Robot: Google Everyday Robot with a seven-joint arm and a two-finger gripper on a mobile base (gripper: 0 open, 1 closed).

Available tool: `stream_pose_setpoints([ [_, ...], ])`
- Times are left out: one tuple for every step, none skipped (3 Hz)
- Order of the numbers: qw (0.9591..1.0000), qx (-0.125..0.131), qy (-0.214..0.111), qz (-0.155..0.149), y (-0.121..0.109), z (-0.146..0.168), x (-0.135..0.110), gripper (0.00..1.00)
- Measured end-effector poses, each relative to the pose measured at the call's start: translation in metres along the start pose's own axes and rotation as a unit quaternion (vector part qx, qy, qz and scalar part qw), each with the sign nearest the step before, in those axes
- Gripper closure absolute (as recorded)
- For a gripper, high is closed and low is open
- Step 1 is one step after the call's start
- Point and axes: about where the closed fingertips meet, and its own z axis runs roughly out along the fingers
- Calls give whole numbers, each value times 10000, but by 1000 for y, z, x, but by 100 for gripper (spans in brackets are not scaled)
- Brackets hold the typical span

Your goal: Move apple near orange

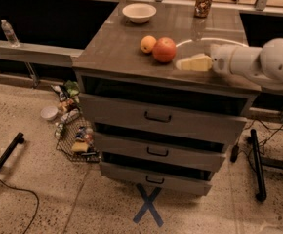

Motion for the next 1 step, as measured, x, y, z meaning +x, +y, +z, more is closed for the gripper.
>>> stream_pose_setpoints([
  [9993, 314, -1, 178, -9, 2, 13, 0],
])
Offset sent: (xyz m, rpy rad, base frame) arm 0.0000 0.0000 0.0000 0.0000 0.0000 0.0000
